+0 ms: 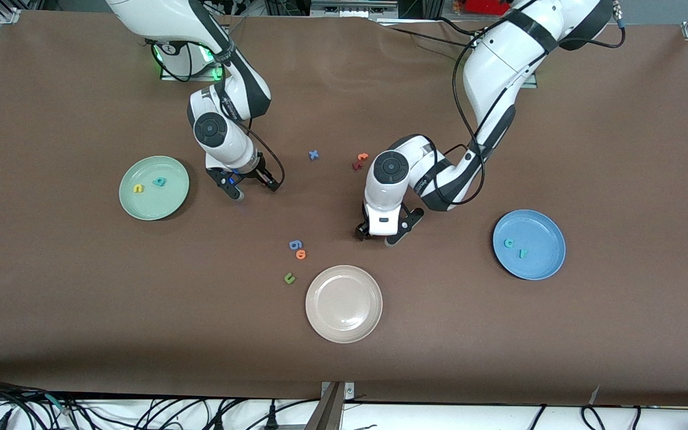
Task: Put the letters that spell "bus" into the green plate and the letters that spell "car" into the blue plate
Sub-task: 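Move the right and left grippers to the yellow s and yellow a, grasp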
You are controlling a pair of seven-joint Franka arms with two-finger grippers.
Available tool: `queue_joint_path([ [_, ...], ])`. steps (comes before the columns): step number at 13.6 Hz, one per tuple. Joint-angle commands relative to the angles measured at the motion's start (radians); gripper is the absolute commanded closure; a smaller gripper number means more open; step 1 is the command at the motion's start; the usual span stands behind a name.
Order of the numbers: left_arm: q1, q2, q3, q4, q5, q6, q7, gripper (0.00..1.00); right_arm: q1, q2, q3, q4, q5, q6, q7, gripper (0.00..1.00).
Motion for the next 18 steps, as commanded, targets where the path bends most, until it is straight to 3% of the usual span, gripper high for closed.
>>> queue_joint_path([
  [1, -0.017, 0.014, 0.010, 0.027, 0.021, -0.011, -0.023, 0.22, -0.007, 0.012, 0.005, -0.012, 0.013, 0.042, -0.036, 0.22],
  [4, -0.017, 0.012, 0.010, 0.027, 0.007, -0.035, -0.023, 0.36, -0.007, 0.041, 0.005, -0.012, 0.013, 0.082, -0.044, 0.23],
  [5, -0.017, 0.012, 0.010, 0.027, 0.007, -0.037, -0.023, 0.40, -0.007, 0.043, 0.005, -0.012, 0.013, 0.083, -0.044, 0.31],
  [8, -0.017, 0.012, 0.010, 0.028, 0.007, -0.038, -0.023, 0.48, -0.007, 0.043, 0.005, -0.012, 0.013, 0.078, -0.048, 0.70],
  [13, -0.015, 0.009, 0.010, 0.039, 0.008, -0.061, -0.020, 0.63, -0.007, 0.038, 0.005, -0.012, 0.013, 0.073, -0.064, 0.95],
  [15, -0.015, 0.011, 0.010, 0.053, 0.008, -0.089, -0.014, 0.68, -0.008, 0.017, 0.000, -0.009, 0.013, 0.035, -0.068, 0.95],
  [18, -0.013, 0.011, 0.010, 0.053, 0.010, -0.089, -0.012, 0.74, -0.008, -0.073, -0.040, 0.011, 0.012, -0.136, -0.093, 0.95],
])
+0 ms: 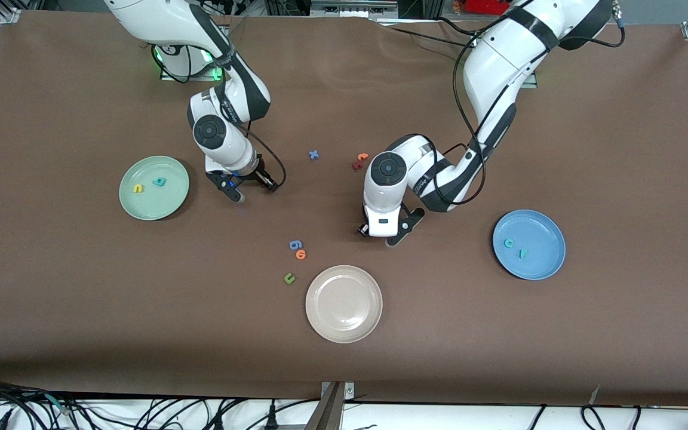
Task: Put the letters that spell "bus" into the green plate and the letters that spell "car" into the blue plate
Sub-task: 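Carry the s to the green plate, the yellow a to the blue plate, release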
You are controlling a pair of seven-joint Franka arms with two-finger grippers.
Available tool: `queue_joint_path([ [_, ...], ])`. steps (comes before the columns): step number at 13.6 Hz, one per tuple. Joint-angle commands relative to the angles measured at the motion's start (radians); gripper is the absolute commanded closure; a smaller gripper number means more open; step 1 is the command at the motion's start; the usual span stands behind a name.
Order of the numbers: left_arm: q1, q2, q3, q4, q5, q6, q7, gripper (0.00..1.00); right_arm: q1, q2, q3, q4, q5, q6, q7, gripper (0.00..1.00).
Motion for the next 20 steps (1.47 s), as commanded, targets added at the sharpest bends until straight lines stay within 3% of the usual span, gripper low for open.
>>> queue_joint_path([
  [1, -0.010, 0.010, 0.011, 0.020, 0.008, -0.030, -0.007, 0.74, -0.007, -0.101, -0.044, 0.020, 0.012, -0.181, -0.064, 0.95],
  [6, 0.008, 0.000, 0.008, 0.084, -0.024, -0.184, 0.074, 0.77, -0.007, -0.183, -0.248, 0.114, 0.009, -0.531, -0.361, 0.95],
  [9, 0.063, -0.013, 0.007, 0.171, -0.108, -0.395, 0.297, 0.77, -0.007, -0.186, -0.360, 0.109, -0.004, -0.555, -0.563, 0.94],
  [12, 0.164, -0.022, -0.007, 0.222, -0.111, -0.587, 0.570, 0.79, -0.014, -0.128, -0.463, 0.100, -0.002, -0.539, -0.763, 0.94],
  [14, 0.235, -0.056, -0.012, 0.222, -0.123, -0.678, 0.782, 0.79, -0.016, -0.091, -0.492, 0.091, -0.001, -0.504, -0.831, 0.92],
  [17, 0.351, -0.111, -0.010, 0.221, -0.139, -0.752, 1.083, 0.79, -0.031, -0.063, -0.496, 0.085, 0.002, -0.472, -0.866, 0.80],
  [18, 0.385, -0.122, -0.007, 0.222, -0.139, -0.767, 1.173, 0.79, -0.031, -0.063, -0.496, 0.085, 0.002, -0.473, -0.866, 0.60],
  [19, 0.414, -0.128, -0.006, 0.221, -0.139, -0.767, 1.253, 0.79, -0.031, -0.063, -0.496, 0.085, 0.002, -0.473, -0.866, 0.25],
  [20, 0.442, -0.125, -0.004, 0.221, -0.139, -0.767, 1.331, 0.79, -0.031, -0.066, -0.496, 0.086, 0.004, -0.476, -0.866, 0.01],
])
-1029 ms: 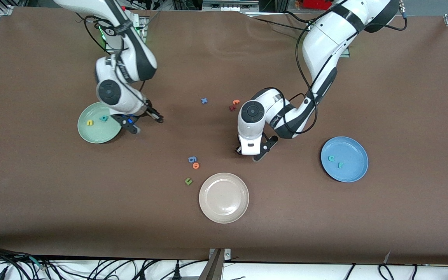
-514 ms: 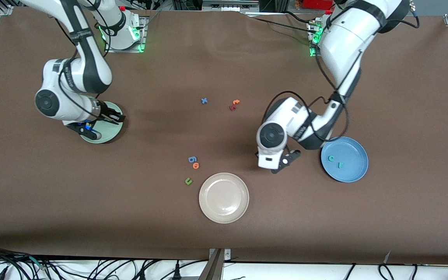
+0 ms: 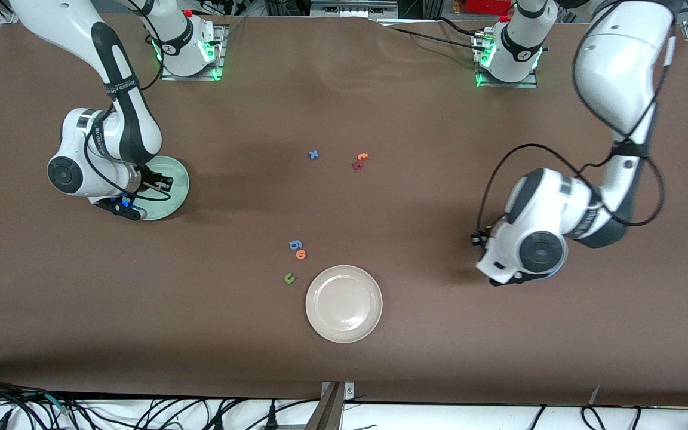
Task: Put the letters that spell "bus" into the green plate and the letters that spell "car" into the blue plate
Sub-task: 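Carry the s to the green plate, the yellow a to the blue plate, release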
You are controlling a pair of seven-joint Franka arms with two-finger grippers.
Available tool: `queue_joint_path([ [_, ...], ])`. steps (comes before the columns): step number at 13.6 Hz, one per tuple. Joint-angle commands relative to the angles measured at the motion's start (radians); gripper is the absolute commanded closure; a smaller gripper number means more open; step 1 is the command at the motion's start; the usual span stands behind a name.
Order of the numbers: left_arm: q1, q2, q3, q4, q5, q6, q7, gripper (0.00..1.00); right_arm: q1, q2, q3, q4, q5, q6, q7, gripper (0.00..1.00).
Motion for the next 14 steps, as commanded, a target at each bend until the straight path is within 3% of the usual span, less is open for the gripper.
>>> queue_joint_path([
  [1, 0.069, -0.012, -0.004, -0.015, -0.026, -0.015, 0.213, 0.79, -0.003, -0.019, -0.002, -0.006, 0.006, -0.002, -0.024, 0.01],
  [3, 0.094, -0.001, -0.002, -0.021, -0.019, -0.004, 0.284, 0.79, -0.003, -0.039, -0.002, 0.000, 0.006, -0.022, -0.014, 0.01],
  [5, 0.094, 0.025, 0.001, -0.024, -0.005, 0.029, 0.286, 0.78, -0.001, -0.080, -0.002, 0.043, 0.006, -0.129, 0.002, 0.01],
  [9, 0.094, 0.039, 0.004, -0.033, 0.024, 0.060, 0.295, 0.66, -0.001, -0.091, -0.014, 0.260, 0.001, -0.405, 0.016, 0.01],
  [11, 0.094, 0.042, 0.006, -0.033, 0.046, 0.058, 0.352, 0.11, -0.001, -0.091, -0.022, 0.391, -0.031, -0.511, 0.001, 0.01],
  [12, 0.092, 0.040, 0.006, -0.034, 0.058, 0.054, 0.360, 0.01, -0.001, -0.091, -0.022, 0.446, -0.060, -0.554, -0.008, 0.01],
  [14, 0.089, 0.039, 0.006, -0.033, 0.058, 0.052, 0.352, 0.00, -0.001, -0.091, -0.022, 0.541, -0.075, -0.602, -0.056, 0.01],
])
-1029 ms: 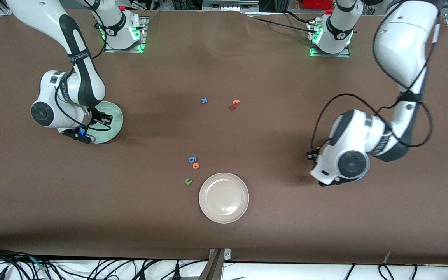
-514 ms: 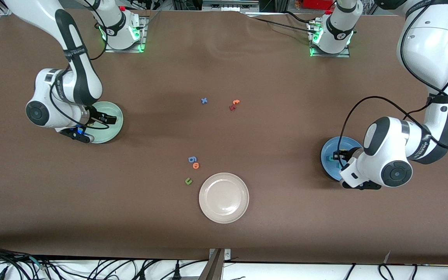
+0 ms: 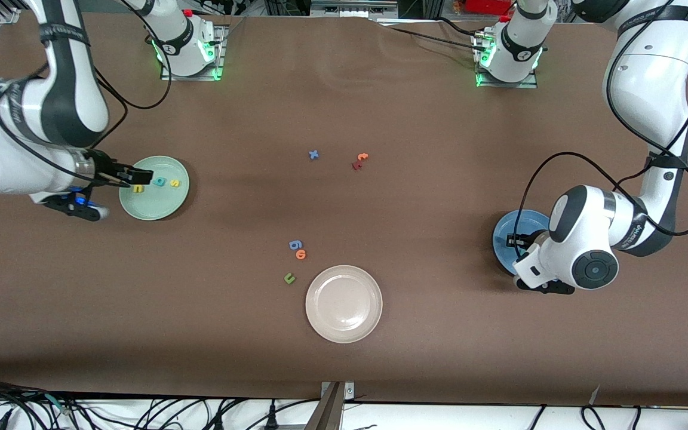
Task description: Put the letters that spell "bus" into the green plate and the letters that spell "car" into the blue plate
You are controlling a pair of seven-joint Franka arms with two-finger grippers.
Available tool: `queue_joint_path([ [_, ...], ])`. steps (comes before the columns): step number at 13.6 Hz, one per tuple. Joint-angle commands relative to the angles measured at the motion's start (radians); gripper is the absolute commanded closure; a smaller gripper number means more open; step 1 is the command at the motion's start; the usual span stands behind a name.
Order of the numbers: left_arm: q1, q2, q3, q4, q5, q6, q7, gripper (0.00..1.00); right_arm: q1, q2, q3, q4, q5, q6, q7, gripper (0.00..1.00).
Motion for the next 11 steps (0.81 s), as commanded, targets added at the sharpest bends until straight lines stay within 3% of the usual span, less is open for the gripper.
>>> queue_joint_path([
  [1, -0.007, -0.017, 0.004, -0.003, 0.022, -0.007, 0.025, 0.00, -0.003, 0.015, -0.009, 0.137, -0.023, -0.087, -0.079, 0.01],
  [8, 0.001, -0.209, -0.008, 0.016, 0.002, -0.230, 0.026, 0.00, -0.001, -0.028, -0.015, 0.223, -0.021, -0.096, -0.124, 0.01],
  [11, 0.003, -0.281, 0.004, 0.017, -0.096, -0.271, -0.006, 0.00, -0.001, -0.077, -0.011, 0.221, -0.027, -0.072, -0.124, 0.01],
])
